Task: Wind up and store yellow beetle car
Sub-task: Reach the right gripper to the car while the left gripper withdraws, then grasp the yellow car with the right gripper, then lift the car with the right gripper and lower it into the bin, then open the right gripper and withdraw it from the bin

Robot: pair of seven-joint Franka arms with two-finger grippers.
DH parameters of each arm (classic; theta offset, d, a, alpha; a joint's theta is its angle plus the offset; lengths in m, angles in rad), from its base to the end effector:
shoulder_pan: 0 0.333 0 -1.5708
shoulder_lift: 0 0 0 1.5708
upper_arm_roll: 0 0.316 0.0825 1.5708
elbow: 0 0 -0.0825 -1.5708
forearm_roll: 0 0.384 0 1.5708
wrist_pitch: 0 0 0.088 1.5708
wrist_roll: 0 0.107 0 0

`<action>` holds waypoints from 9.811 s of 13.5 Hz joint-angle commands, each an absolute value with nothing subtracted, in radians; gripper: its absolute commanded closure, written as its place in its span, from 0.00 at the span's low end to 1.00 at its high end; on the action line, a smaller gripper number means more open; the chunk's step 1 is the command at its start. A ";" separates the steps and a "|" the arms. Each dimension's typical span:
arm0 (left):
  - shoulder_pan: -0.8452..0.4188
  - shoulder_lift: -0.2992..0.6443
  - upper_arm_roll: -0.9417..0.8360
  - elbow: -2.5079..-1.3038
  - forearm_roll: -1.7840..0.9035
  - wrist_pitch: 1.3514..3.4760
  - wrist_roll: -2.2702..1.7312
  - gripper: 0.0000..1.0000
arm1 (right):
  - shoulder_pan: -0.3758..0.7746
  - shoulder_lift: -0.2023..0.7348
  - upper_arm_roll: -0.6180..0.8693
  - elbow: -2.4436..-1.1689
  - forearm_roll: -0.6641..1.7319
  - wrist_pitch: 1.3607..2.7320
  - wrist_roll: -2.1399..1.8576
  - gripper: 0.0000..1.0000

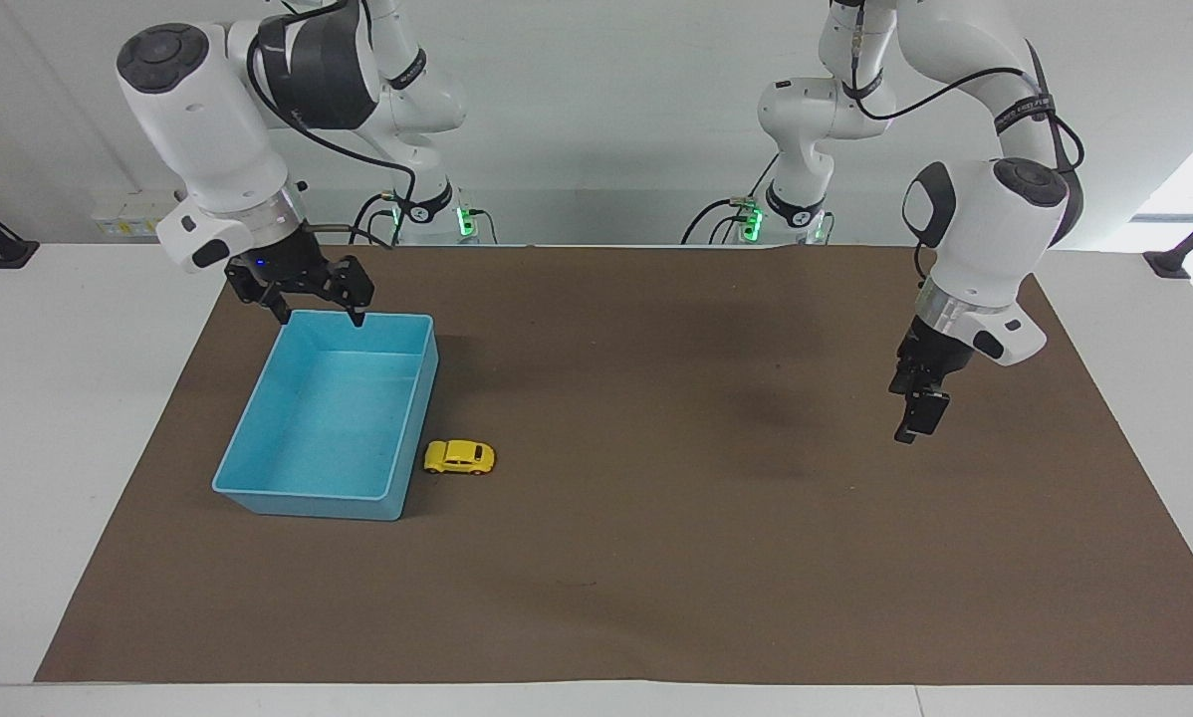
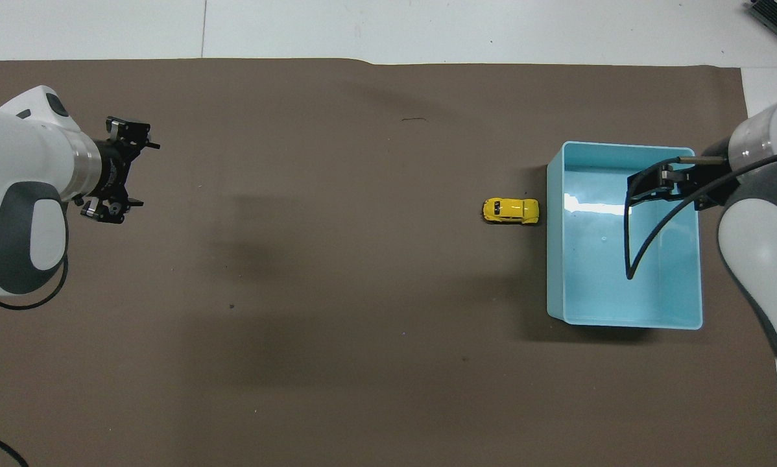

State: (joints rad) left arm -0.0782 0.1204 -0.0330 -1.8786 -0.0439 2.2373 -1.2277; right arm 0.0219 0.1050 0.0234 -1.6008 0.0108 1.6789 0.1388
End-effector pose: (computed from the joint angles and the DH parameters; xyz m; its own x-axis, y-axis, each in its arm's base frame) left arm 0.6104 -0.0688 0.4693 0.4130 0.9100 0.0379 0.8810 -0.4097 0.2365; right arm 0.5912 0.0272 0.5594 0.9951 -0.0946 -0.0284 -0.0949 -0.9954 -0.0093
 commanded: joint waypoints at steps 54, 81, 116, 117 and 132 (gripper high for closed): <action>-0.017 -0.072 -0.044 -1.626 -0.025 1.600 0.069 0.00 | 0.272 0.380 0.032 -1.902 -0.046 2.404 1.801 1.00; -0.014 -0.071 -0.046 -1.618 -0.023 1.601 0.067 0.00 | 0.031 0.095 0.040 -1.850 0.100 1.861 0.461 1.00; -0.014 -0.069 -0.048 -1.615 -0.008 1.600 0.066 0.00 | -0.092 0.101 0.035 -1.979 -0.010 2.077 -0.025 0.00; -0.014 -0.069 -0.048 -1.617 -0.008 1.600 0.066 0.00 | -0.092 0.101 0.037 -1.936 -0.037 2.044 -0.020 0.00; -0.014 -0.069 -0.048 -1.615 -0.008 1.600 0.066 0.00 | -0.083 0.032 0.052 -1.580 -0.017 1.580 0.074 0.00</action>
State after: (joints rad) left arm -0.0314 -0.0511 -0.0362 -1.6045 -0.0200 1.6082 0.0681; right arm -0.0797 0.0124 0.0451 -1.6486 -0.0253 1.6484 0.0548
